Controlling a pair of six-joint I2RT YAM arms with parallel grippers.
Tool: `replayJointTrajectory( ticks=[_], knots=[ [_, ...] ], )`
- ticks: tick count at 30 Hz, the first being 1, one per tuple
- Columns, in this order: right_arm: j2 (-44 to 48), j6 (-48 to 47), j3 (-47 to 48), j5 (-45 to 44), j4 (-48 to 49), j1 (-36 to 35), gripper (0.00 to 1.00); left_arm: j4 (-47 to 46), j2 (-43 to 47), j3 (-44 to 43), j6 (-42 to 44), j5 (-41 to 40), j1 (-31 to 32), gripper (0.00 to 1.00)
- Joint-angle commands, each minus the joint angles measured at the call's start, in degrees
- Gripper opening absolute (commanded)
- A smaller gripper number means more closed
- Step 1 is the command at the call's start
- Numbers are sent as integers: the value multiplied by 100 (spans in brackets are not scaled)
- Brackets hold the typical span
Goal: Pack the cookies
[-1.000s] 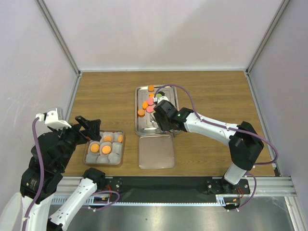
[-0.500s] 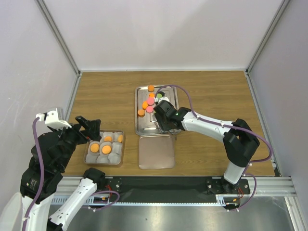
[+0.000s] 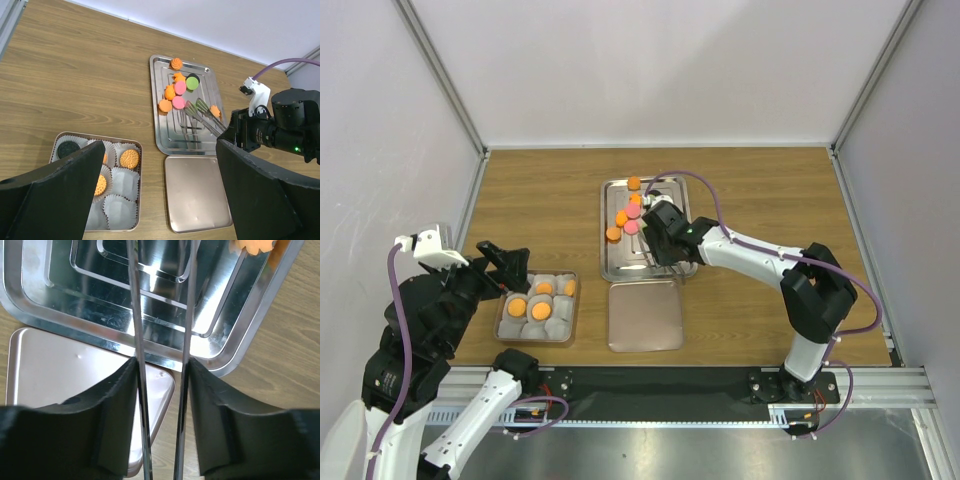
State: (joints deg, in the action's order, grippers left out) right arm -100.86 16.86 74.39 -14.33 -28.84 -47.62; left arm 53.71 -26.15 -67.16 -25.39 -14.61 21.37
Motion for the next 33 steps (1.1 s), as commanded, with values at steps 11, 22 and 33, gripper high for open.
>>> replayJointTrajectory(
  ticks=[11,22,33],
  knots=[
    [426,-95,278,71,-51,94,31,-194,-13,-78,113,37,26,100],
    [1411,-69,181,281,-236,-160,30,-256,-22,-70,130,55,26,100],
    [745,-271,1243,484,-315,-2048,31,-274,5,-70,95,81,26,100]
  ],
)
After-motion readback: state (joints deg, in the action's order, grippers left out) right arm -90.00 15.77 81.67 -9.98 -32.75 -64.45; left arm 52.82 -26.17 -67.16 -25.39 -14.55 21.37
